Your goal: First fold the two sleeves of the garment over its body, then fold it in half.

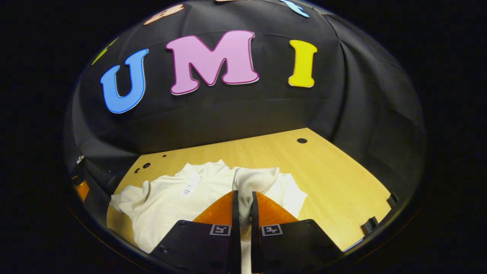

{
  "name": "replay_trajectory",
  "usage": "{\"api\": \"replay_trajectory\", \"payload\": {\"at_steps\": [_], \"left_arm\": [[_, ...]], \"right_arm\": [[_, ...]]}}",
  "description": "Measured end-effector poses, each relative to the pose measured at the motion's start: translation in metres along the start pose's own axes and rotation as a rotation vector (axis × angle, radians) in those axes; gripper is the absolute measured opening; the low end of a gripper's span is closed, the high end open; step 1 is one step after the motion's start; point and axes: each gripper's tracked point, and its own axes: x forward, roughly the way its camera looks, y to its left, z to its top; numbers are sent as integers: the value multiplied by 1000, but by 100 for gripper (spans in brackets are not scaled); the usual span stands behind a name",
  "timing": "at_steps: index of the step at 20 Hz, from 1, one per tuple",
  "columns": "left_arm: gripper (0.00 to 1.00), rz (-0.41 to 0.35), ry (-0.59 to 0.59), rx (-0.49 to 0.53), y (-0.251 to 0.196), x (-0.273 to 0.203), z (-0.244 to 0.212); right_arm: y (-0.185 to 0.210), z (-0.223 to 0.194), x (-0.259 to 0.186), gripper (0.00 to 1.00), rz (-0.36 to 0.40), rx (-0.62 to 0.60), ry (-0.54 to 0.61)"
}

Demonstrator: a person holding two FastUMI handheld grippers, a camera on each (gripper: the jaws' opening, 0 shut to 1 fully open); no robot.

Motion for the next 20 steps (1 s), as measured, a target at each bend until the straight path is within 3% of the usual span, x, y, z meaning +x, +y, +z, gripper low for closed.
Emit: {"api": "replay_trajectory", "payload": {"at_steps": [6,16,19,20], "left_arm": [[97,40,39,-51,50,25,-34],[97,73,165,-95,91,72,-110],[97,62,193,-106,94,84,-127],[97,58,203,-120,94,88,-130]], "right_arm": [[76,-50,41,14,74,-26,101],[105,-141,75,16,63,-90,304],[112,-158,78,20,84,-76,355],[114,-160,78,26,85,-71,363]]}}
